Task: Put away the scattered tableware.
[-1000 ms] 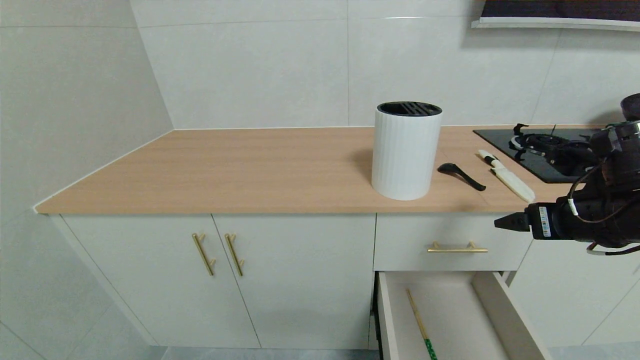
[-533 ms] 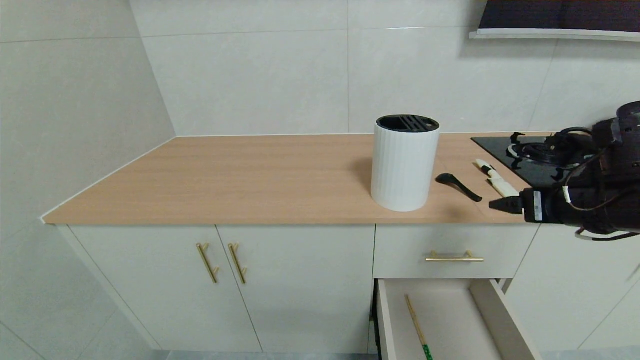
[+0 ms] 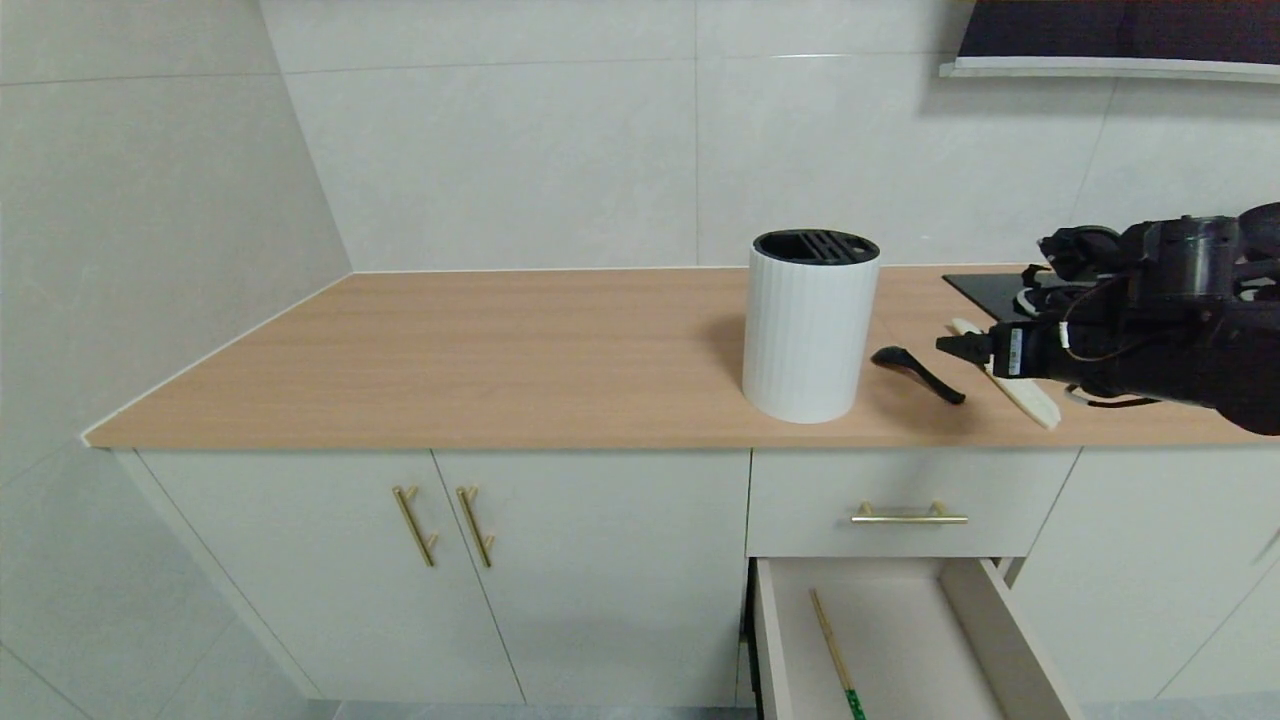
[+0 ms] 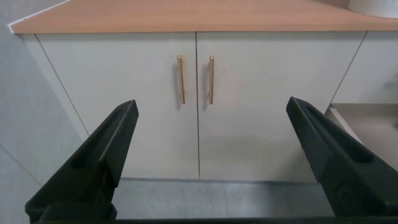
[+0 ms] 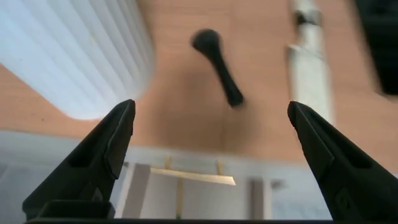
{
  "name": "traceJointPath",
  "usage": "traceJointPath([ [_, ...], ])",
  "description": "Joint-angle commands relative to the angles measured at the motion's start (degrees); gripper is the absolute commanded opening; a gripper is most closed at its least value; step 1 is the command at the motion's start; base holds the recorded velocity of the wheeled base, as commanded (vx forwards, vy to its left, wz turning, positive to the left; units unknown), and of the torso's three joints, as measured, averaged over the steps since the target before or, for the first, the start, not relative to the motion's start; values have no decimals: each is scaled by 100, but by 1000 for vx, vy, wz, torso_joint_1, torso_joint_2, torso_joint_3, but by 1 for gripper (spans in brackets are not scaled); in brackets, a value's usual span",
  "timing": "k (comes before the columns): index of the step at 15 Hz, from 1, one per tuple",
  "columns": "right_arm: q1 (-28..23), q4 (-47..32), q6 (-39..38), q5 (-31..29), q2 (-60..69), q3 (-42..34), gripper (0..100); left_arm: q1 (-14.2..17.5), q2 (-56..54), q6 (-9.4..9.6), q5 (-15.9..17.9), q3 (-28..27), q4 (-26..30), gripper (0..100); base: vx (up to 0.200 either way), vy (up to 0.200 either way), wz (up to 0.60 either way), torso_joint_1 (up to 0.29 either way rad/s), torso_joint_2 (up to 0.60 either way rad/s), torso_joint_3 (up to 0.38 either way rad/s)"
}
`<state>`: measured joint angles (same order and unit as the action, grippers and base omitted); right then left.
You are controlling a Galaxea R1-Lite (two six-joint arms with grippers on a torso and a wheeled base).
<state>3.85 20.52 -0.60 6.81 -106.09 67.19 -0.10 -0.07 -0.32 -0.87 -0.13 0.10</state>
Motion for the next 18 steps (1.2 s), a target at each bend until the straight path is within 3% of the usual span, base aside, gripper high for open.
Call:
traceJointPath([
  [1,-289,58,60,558,-957,725,100,1,7,-3,-1,-4,-1,100,0,0,0,0,0,0],
  [3,-332,58,148,918,-1080,716,100,1,7,-3,-1,5,-1,100,0,0,0,0,0,0],
  [6,-464,295,974,848,-1616,786,100,1,7,-3,-1,5,-1,100,0,0,0,0,0,0],
  [18,-376,629,965,602,-2214,1085,100,1,7,-3,-1,5,-1,100,0,0,0,0,0,0],
])
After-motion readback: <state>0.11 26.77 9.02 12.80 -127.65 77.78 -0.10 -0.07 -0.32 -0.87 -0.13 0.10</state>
